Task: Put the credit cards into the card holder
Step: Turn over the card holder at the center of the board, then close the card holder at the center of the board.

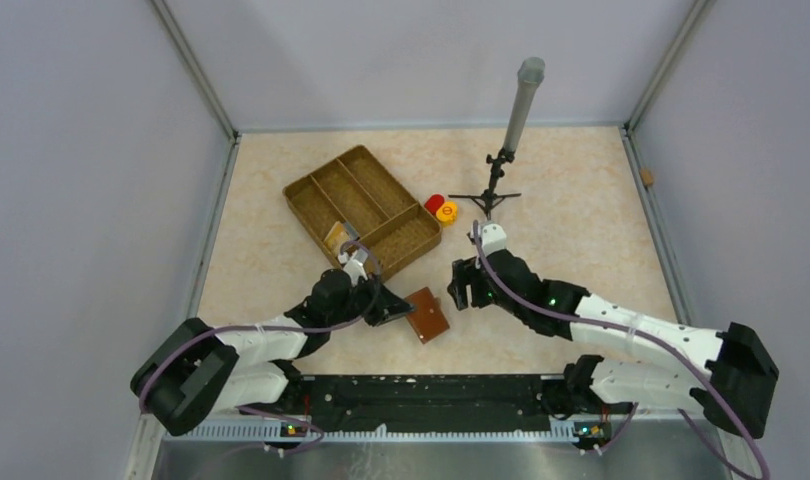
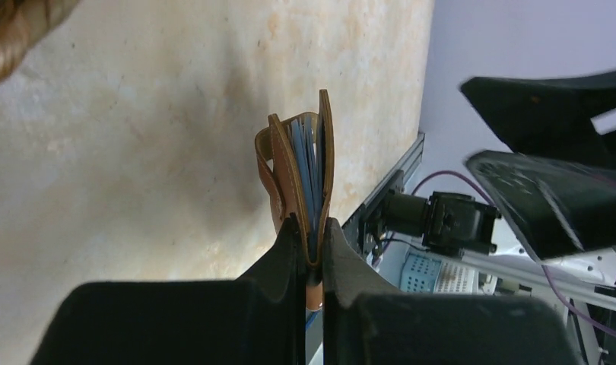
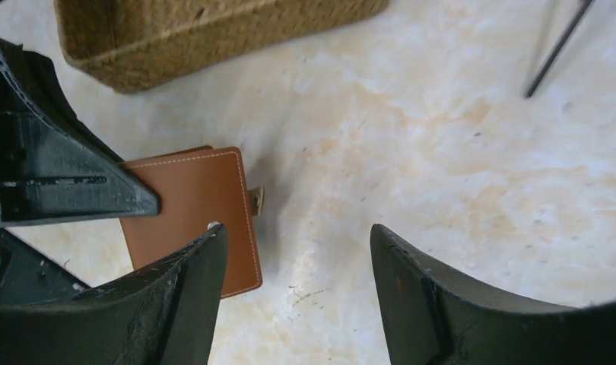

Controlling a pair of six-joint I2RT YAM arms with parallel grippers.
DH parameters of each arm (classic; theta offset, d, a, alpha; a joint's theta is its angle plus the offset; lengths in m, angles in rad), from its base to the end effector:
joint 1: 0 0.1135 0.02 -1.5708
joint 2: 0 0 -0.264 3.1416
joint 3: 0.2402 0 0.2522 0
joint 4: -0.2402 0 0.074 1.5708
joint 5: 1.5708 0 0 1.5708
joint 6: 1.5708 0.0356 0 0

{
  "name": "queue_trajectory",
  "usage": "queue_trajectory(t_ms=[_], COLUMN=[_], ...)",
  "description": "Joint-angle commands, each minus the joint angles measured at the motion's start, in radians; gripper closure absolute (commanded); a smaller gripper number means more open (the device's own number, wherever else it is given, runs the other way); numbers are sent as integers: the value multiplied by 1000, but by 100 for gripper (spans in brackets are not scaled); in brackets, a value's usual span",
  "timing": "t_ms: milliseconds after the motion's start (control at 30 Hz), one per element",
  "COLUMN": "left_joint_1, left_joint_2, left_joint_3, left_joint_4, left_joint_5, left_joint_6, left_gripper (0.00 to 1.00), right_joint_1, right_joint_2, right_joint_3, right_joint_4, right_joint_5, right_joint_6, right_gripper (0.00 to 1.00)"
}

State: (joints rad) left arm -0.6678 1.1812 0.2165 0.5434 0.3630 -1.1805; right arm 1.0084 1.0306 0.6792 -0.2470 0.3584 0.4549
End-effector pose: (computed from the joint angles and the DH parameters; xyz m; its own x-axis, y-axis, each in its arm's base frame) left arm 0.1543 -0.1378 0.1467 -0.8928 -0.3969 -0.2129 0.0201 0.4371 -0.8992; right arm 0.1298 0.1825 0.2515 -0.5500 -0.1010 -0.8290 -0.4409 0.8782 0.1855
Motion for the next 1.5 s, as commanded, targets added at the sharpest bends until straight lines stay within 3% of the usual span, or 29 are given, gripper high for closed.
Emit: queue_trajectory(t_ms=[0,167,300,467,600,967,1467], left_joint_1=[24,63,65,65,66,22,-45], left_joint_2=[-5,18,11,-63,-106,-174,-113], left_joint_3=[-47,-52,-24,8,36,42,86], left_joint_4=[87,-85,-258,-476,-602,-665,-683], left_joint_5=[60,68,-1,-114,-151,-183,-236], left_joint_6=[8,144,222,273,282,134,125], left_gripper=[100,93,76,45,31,32,33], right_joint_1=[-71,-77,-77,-76,-76,-4,38], right_joint_2=[45,175,261,293,312,424,552], right_joint_3=[-67,-66,-61,-52,-12,153,274], right_joint_4=[117,183,239,282,260,85,-11], right_joint_5=[-305,-412,-476,-452,-458,-308,-207], right_joint_6=[33,63,107,145,118,69,56], right_gripper=[33,41,48,50,51,55,70])
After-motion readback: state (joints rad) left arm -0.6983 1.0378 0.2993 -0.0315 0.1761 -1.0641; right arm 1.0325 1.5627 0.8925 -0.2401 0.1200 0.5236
